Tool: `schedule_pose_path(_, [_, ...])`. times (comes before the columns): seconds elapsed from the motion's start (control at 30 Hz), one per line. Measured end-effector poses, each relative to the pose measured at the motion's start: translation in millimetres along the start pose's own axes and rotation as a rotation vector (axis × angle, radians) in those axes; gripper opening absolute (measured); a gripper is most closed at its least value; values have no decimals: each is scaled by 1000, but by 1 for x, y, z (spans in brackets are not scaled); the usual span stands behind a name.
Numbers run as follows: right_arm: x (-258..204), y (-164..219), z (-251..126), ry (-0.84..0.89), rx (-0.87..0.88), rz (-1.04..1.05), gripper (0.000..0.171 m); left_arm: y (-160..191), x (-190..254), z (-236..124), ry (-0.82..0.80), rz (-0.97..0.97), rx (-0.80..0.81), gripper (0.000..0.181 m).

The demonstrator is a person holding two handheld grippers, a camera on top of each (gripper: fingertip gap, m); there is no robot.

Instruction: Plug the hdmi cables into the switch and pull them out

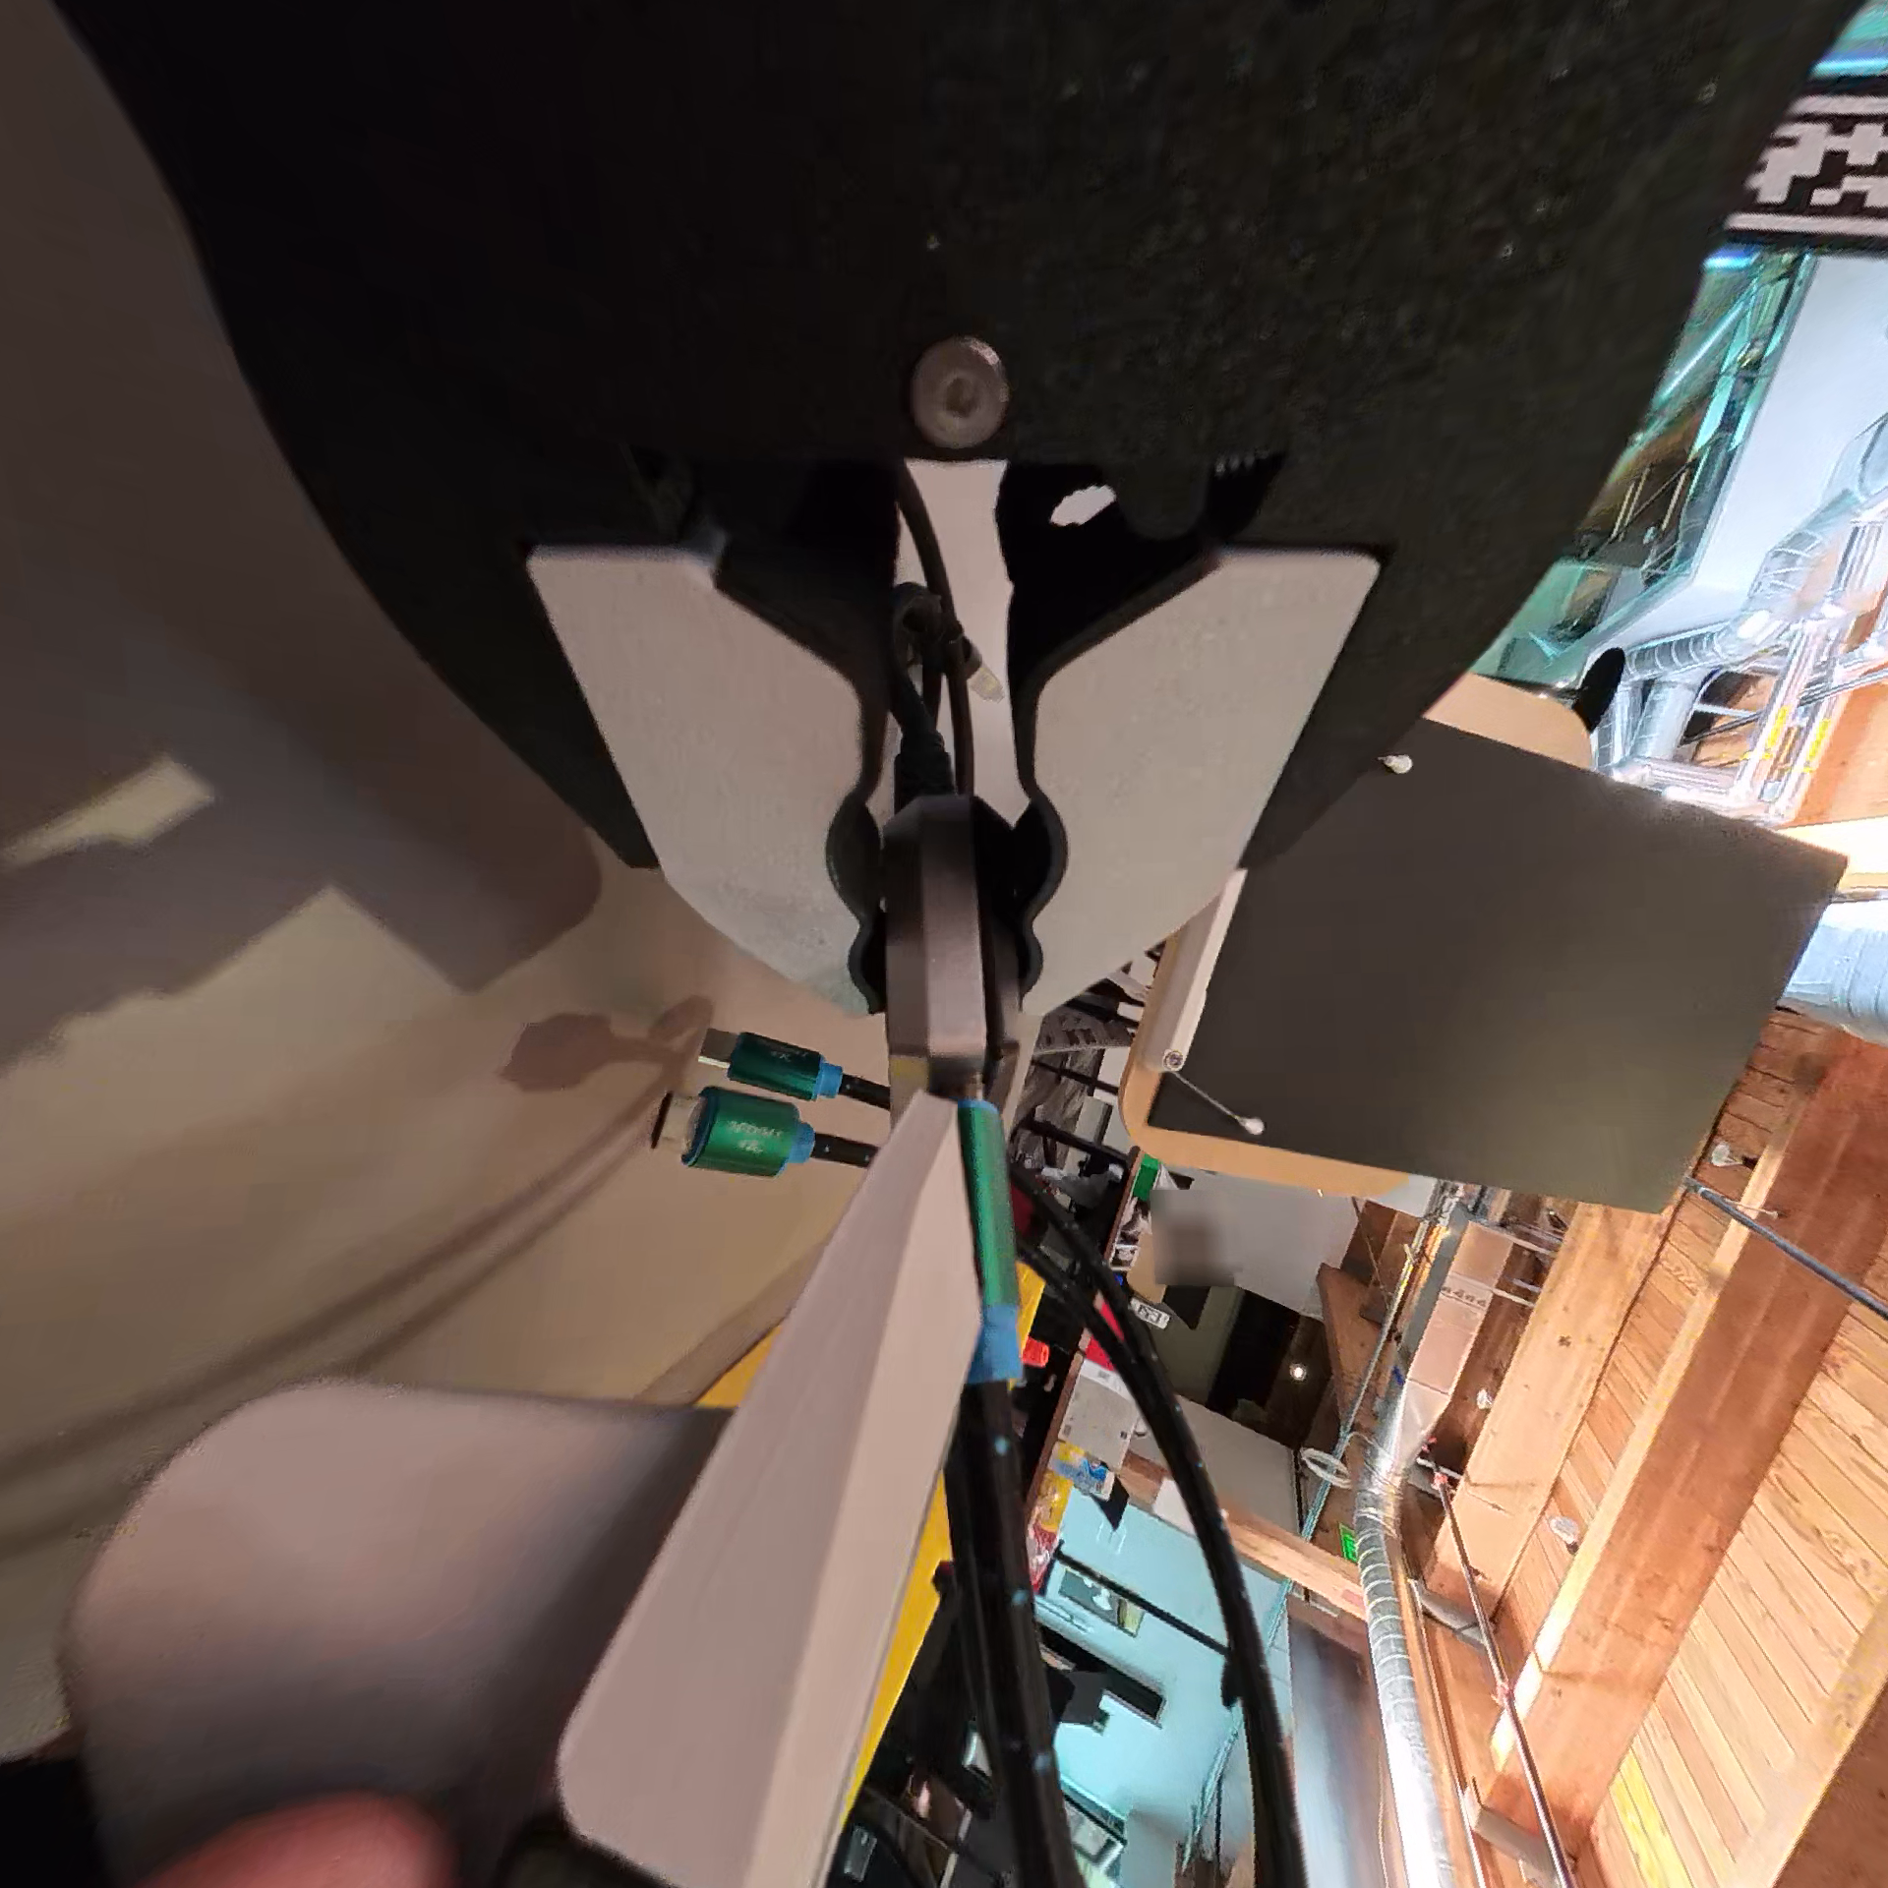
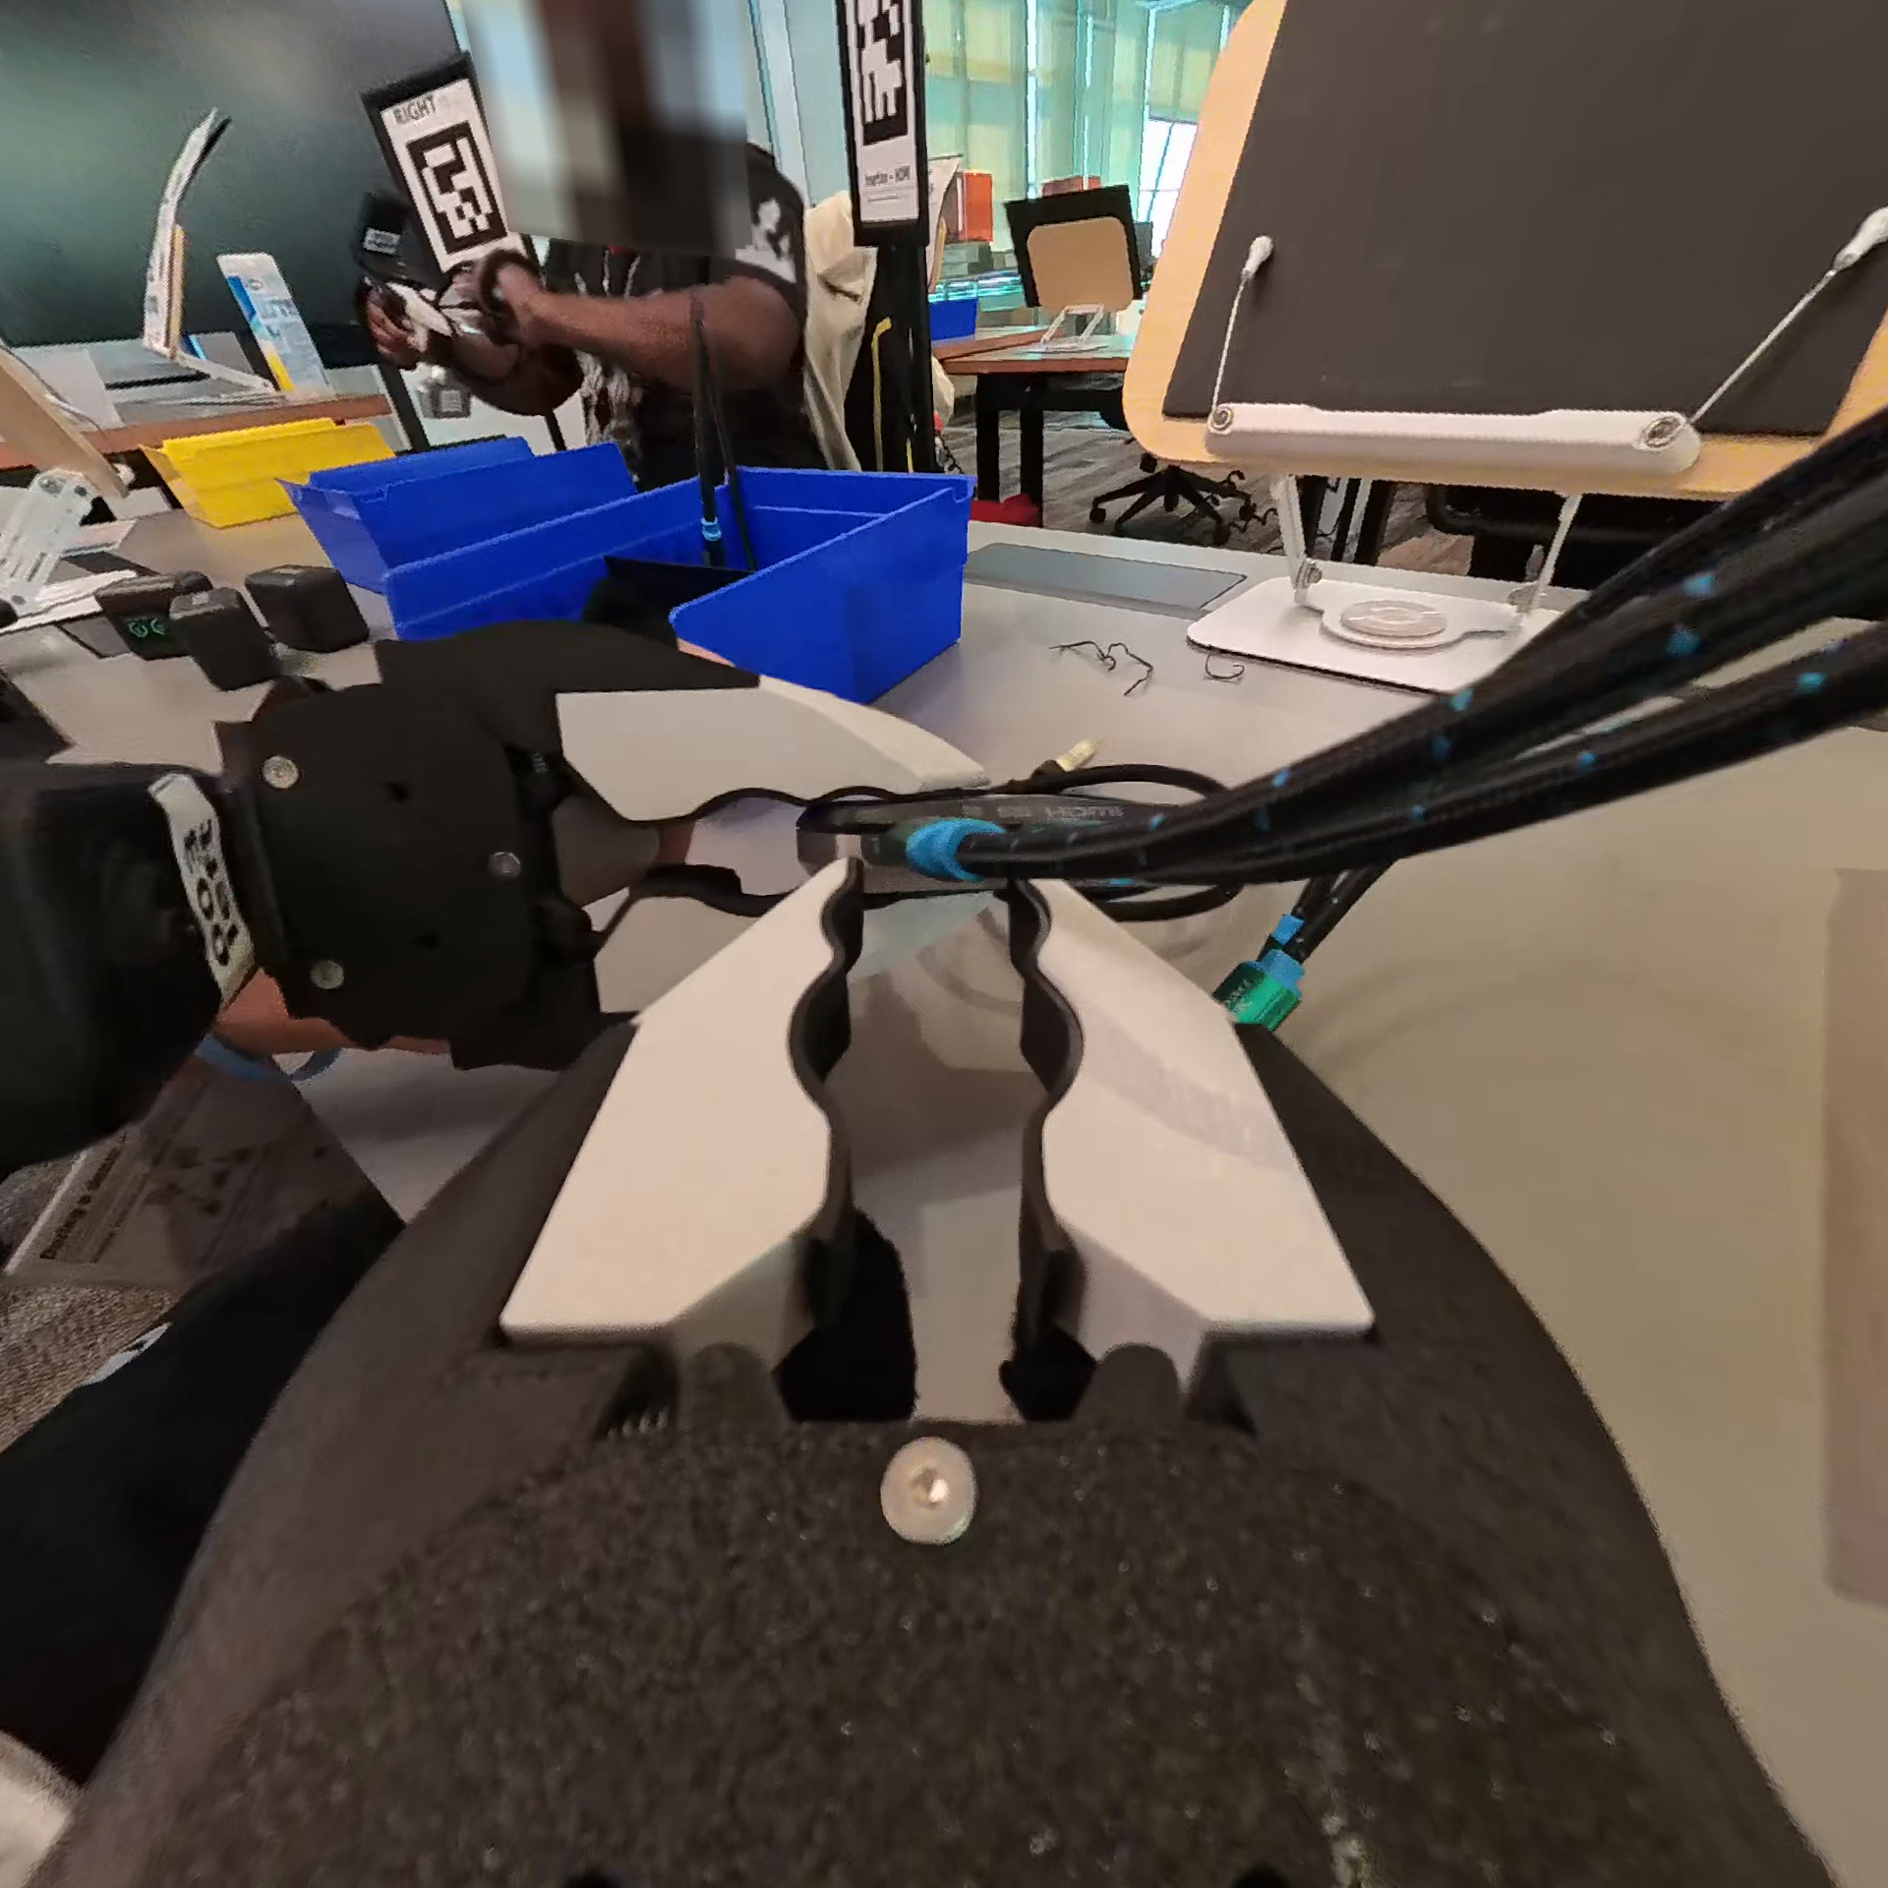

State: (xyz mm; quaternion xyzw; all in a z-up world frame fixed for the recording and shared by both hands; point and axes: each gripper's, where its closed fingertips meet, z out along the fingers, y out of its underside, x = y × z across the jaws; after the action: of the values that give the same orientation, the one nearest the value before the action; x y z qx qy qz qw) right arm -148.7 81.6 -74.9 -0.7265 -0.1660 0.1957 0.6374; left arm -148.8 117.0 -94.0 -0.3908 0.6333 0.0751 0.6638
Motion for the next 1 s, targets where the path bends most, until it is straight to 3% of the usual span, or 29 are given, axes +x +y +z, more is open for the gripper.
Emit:
schedule_pose_path(0.3, [13, -8, -18, 26, 69, 11, 24, 0, 7, 3, -20, 76, 21, 21])
schedule_pose_path(0.7, [13, 5, -19, -14, -12, -68, 24, 3, 13, 7, 19, 46, -12, 21])
schedule_pose_path(1.0, [10, 9, -15, -32, -33, -11, 20, -2, 15, 6, 19, 72, -5, 21])
